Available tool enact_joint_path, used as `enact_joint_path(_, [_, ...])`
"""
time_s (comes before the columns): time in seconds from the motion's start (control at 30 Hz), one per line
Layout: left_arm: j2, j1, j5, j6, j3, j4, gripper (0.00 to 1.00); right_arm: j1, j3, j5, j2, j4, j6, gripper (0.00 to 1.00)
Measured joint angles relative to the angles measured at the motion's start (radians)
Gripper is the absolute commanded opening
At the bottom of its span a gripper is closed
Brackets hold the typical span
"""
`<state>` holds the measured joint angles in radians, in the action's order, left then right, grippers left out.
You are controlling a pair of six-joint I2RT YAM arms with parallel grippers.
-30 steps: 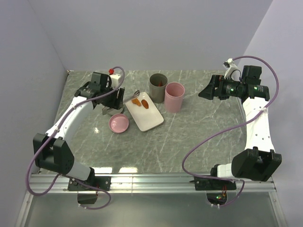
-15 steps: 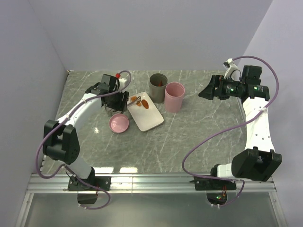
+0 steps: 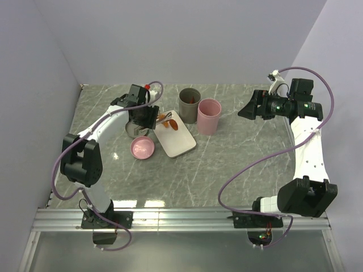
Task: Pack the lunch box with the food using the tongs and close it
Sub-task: Pick up the fake food from the plate.
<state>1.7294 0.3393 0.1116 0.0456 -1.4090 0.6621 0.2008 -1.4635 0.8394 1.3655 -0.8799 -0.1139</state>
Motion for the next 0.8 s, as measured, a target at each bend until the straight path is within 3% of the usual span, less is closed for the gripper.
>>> enact_joint_path(0.8, [0.021, 0.044, -0.042, -0.016, -0.007, 0.001, 0.50, 0.000, 0.000, 0.000, 0.000, -0.004, -0.010, 1.00])
